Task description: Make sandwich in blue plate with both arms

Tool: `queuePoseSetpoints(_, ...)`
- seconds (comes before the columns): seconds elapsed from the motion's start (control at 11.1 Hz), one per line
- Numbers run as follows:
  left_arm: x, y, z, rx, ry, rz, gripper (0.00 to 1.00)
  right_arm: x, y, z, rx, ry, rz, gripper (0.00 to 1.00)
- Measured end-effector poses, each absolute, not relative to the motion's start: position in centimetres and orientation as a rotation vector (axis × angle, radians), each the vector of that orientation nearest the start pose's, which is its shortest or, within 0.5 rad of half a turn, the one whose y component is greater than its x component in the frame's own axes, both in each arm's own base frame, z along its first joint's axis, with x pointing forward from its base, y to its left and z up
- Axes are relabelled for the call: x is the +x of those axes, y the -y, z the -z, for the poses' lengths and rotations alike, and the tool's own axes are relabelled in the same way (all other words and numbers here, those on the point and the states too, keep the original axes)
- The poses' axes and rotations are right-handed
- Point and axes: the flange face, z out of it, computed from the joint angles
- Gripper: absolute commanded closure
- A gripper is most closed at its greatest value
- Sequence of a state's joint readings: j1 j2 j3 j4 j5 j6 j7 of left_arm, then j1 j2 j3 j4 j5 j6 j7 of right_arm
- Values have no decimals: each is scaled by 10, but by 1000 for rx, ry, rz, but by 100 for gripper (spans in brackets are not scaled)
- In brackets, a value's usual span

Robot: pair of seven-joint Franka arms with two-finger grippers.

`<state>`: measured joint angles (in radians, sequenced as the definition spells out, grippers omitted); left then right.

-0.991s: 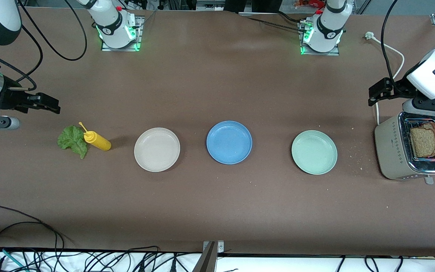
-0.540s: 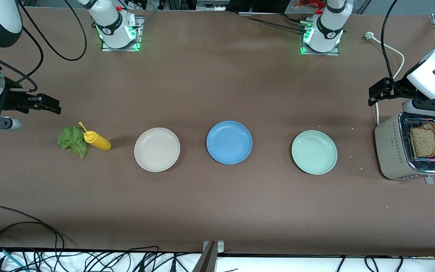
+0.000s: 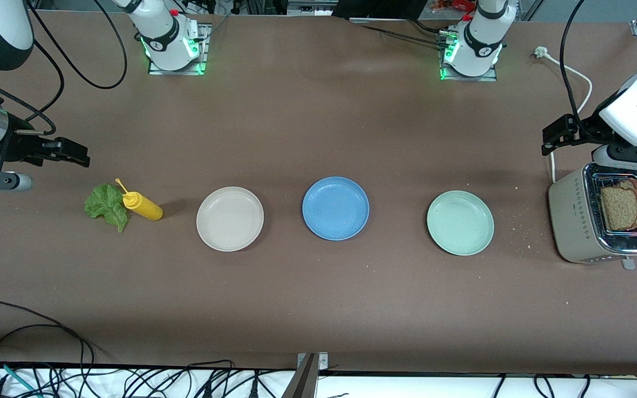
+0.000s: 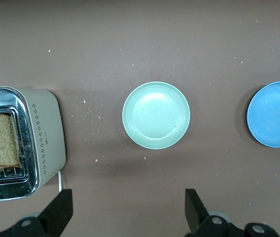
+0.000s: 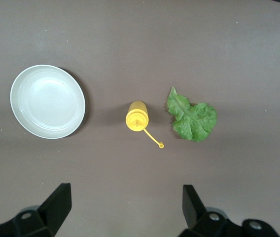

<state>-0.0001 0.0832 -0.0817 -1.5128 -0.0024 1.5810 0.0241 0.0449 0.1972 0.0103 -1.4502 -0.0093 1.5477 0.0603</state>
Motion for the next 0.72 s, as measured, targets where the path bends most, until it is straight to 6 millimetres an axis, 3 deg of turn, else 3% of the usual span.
queuePoseSetpoints(0.72, 578, 49, -603, -3148, -177, -34, 0, 608, -30, -562, -3151, -12, -163, 0)
